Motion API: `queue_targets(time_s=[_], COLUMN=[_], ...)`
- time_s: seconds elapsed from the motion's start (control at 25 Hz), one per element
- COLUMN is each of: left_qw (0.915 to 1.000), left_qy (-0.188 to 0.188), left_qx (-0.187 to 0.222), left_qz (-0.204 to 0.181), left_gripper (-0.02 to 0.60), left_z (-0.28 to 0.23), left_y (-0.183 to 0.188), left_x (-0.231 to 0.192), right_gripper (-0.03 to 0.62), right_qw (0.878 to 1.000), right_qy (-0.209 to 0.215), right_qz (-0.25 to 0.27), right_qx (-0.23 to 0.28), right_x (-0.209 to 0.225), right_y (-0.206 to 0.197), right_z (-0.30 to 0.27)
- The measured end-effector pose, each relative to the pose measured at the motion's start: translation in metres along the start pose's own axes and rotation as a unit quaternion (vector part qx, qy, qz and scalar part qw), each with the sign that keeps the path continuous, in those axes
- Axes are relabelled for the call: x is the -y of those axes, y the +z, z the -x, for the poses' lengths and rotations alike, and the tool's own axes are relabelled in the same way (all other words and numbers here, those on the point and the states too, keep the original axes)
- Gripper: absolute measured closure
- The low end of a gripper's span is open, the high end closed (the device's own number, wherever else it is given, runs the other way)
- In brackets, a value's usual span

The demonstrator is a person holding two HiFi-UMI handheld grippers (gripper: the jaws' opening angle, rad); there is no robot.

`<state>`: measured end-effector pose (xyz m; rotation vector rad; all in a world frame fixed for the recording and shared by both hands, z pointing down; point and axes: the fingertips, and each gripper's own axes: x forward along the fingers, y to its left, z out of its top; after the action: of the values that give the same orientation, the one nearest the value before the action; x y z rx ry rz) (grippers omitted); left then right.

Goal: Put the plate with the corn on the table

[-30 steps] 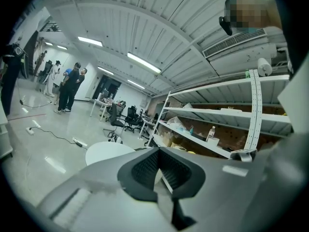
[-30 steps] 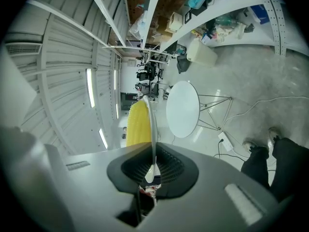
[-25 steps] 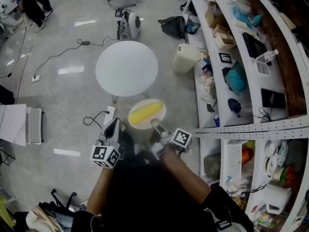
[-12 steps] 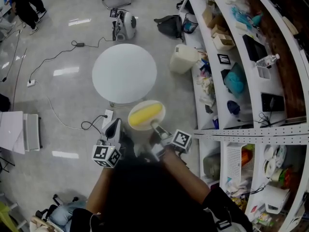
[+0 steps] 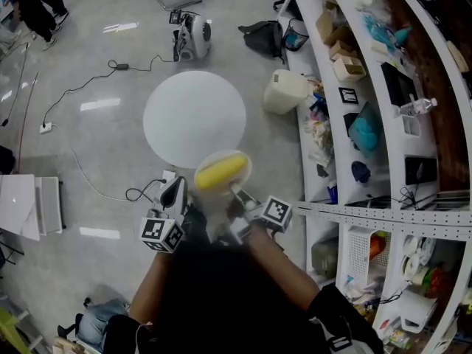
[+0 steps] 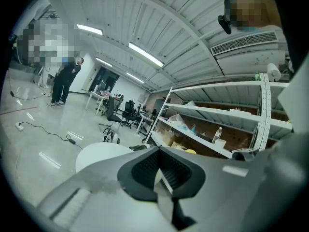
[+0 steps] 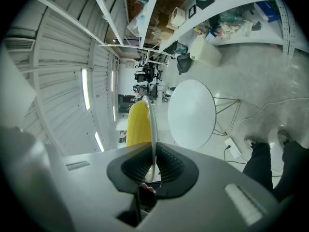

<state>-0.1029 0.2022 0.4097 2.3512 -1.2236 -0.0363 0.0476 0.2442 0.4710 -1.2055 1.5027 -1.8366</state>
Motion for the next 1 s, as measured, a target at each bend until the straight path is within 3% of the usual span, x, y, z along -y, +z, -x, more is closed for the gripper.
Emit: queue_targets(time_s=[0.12, 0.32, 0.68, 1.0], left_qw=[0.9999, 0.9997, 0.9993, 0.9988], left_qy=[-0.007, -0.022, -0.037, -0.048], left_qx=[-0.007, -0.006, -0.007, -0.008], left_qz=[0.001, 0.002, 0.007, 0.007], left_gripper=[0.578, 0.578, 0.578, 0.578], left_z=[-0.012, -0.025, -0.043, -0.055], left_y=[0.008, 0.020, 0.046, 0.059], left_x=[-0.009, -0.030, -0.071, -0.095], right_gripper=[0.565, 0.565, 0.565, 0.565], right_qw=[1.000, 1.000, 0.999, 0.998], right_qy=[0.012, -0.012, -0.014, 0.010], right_qz=[0.006, -0.002, -0.007, -0.009], right_qx=[0.003, 0.019, 0.042, 0.063], right_x=[-0.012, -0.018, -0.032, -0.043], right_y=[0.006, 0.009, 0.011, 0.018], right_z=[-0.016, -0.038, -0.079, -0.104])
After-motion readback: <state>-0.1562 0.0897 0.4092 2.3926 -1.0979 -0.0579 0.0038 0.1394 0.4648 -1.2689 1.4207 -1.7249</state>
